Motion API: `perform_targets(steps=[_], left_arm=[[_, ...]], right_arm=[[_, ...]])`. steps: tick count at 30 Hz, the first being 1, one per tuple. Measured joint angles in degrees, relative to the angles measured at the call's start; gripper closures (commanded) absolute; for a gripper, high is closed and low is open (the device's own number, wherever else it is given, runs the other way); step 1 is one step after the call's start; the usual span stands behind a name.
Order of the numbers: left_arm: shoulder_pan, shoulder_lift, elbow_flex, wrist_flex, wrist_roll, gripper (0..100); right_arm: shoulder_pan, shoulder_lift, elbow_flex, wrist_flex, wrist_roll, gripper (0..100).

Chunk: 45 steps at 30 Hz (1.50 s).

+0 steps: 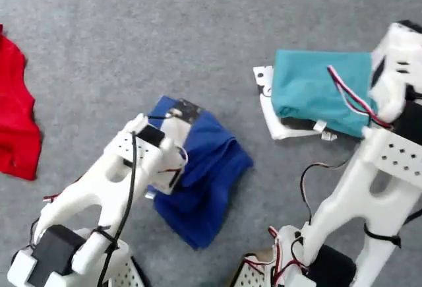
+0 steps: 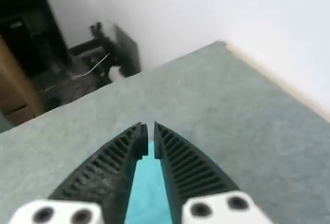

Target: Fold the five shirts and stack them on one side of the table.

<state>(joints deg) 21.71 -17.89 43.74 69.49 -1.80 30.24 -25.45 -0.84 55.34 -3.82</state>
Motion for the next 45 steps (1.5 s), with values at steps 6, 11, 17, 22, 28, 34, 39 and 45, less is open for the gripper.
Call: perform_targets(steps=[6, 11, 17, 22, 28, 34, 39, 45], left_arm=[[-4.2, 0.0, -0.8, 2.3, 0.2, 97], [-12.4, -4.8, -5.3, 9.4, -2.0, 97], [-28.5, -14.8, -14.8, 13.3, -8.0, 97], [-44.1, -17.4, -22.2, 13.4, -11.5, 97], [-60.7, -17.4, -30.6, 13.4, -15.5, 97], [-69.9, -17.4, -31.7, 8.5, -17.4, 97], [-67.8, -17.9, -32.0, 7.2, -17.4, 97], [-66.5, -17.9, -31.8, 8.0, -17.4, 97]], right_arm=[[2.3, 0.0, 0.0, -0.1, -0.1, 96.2], [2.3, -0.1, 0.0, -0.1, -0.1, 96.2], [2.3, -0.1, 0.0, -0.1, -0.1, 96.1], [-0.4, -0.1, 0.0, 0.3, -0.1, 95.9], [-14.7, -0.1, 0.0, 12.0, 10.2, 95.9], [-38.4, 0.4, 1.7, 26.3, 11.0, 88.0], [-58.9, 7.1, 5.3, 26.0, 2.6, 71.4], [-74.3, 21.7, 4.5, 15.6, -14.0, 70.6]])
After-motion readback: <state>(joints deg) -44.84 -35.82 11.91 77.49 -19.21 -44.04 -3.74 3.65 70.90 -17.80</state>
